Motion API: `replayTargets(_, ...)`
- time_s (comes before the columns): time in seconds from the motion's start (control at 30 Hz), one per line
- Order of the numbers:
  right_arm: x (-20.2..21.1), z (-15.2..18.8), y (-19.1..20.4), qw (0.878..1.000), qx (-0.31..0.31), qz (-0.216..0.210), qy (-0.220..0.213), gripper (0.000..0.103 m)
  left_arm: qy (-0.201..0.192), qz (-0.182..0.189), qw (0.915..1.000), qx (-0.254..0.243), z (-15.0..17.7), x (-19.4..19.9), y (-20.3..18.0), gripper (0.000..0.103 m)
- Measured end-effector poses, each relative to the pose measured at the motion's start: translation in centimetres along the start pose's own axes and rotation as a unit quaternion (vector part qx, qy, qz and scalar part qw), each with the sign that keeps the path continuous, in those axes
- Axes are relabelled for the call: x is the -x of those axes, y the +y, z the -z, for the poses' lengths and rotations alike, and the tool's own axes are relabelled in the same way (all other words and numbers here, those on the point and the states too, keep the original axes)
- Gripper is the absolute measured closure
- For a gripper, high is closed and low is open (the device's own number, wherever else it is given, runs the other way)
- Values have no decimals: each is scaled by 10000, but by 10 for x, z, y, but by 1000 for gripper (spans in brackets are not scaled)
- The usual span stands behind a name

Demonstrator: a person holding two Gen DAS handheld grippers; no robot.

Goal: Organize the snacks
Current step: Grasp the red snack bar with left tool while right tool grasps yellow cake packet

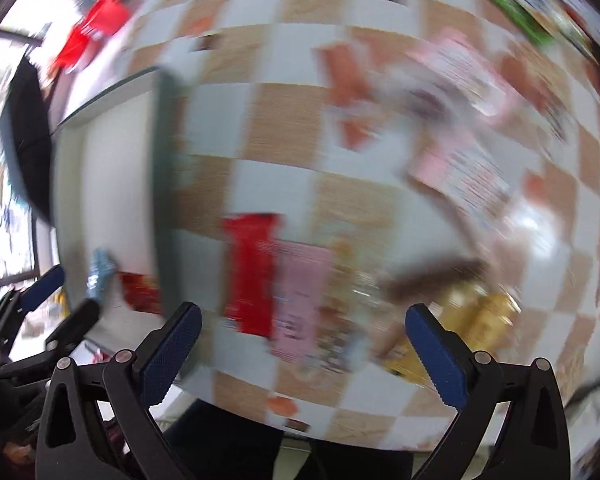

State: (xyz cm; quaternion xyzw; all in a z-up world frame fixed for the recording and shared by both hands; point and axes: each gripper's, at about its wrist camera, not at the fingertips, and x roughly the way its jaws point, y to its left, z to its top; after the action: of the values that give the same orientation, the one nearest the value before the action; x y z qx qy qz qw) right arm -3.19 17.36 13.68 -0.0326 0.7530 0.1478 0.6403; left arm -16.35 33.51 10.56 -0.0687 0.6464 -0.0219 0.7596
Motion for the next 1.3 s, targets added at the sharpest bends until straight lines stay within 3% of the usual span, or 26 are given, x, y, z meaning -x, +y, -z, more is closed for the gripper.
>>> replayTargets(0.13,-6,29,-68,9962,-858,110,89,0,236,150,9985,-479,-14,-22,-45,25)
replayTargets(0.3,-8,56,-120,9885,-1486,291,43,0,635,195,9973,-322,-28,-64,-70,25)
replayTargets(0.47,-11,72,-153,9815,-1877,367,81,0,820,-34,9962,-275,-29,-85,-75,25)
replayTargets(0.67,-20,67,-181,9791,-1970,480,130,0,849,-285,9953,-375,-23,-92,-75,25)
replayTargets(0.77,-34,55,-181,9796,-1943,477,197,0,844,-312,9953,-350,-23,-96,-78,24)
replayTargets(0.9,-47,43,-175,9824,-1751,590,265,0,1158,-380,9924,-157,-23,-115,-80,24)
replayTargets(1.0,-53,43,-175,9826,-1670,746,330,0,1069,-537,9924,-285,-22,-116,-85,22)
replayTargets(1.2,-62,51,-202,9782,-1984,480,370,0,1043,-598,9923,-298,-18,-121,-89,12)
replayTargets(1.27,-64,48,-204,9803,-1873,508,355,0,1148,-635,9906,-386,-18,-127,-93,1)
replayTargets(1.3,-63,46,-202,9814,-1819,523,336,0,1234,-638,9895,-390,-18,-131,-96,0)
